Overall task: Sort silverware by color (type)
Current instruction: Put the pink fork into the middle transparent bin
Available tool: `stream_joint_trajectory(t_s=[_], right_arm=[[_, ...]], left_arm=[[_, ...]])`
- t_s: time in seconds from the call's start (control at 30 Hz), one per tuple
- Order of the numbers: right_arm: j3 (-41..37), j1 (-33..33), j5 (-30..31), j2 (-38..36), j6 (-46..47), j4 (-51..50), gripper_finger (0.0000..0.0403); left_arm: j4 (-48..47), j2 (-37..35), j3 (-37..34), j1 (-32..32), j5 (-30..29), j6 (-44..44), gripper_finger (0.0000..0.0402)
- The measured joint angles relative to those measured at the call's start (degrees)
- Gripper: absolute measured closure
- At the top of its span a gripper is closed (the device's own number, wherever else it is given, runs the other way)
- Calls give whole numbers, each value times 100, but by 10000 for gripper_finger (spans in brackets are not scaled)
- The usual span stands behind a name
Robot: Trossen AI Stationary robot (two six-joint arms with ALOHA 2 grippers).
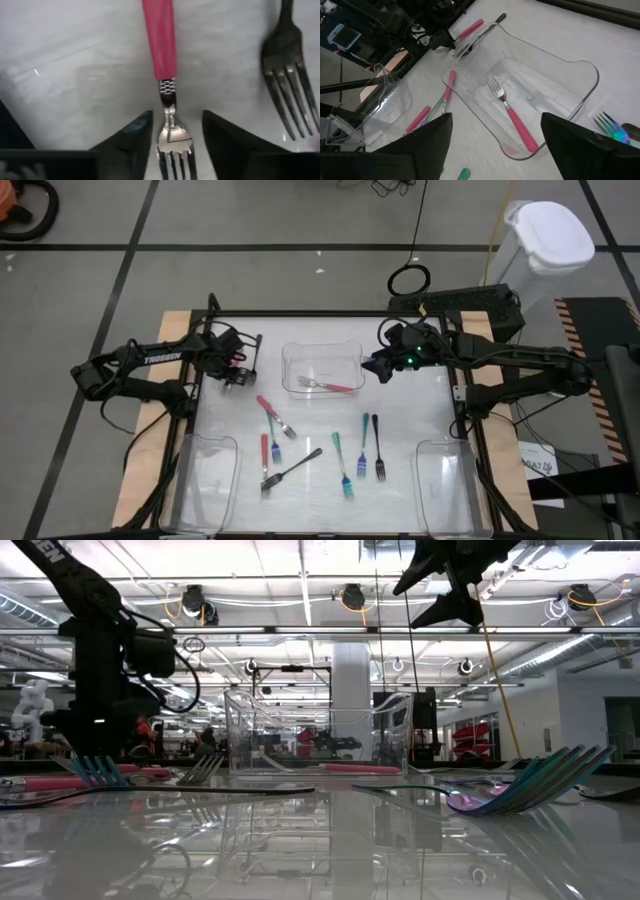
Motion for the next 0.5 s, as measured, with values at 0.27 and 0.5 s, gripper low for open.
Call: stream_joint_trajectory(t_s=[0.27, 0.5], right_arm=[[0, 0, -2, 0, 2, -2, 104], [0, 0, -26, 0, 75, -2, 104]], left_arm=[[15, 7, -13, 4, -124, 37, 346], [66, 8, -13, 2, -111, 121, 389]])
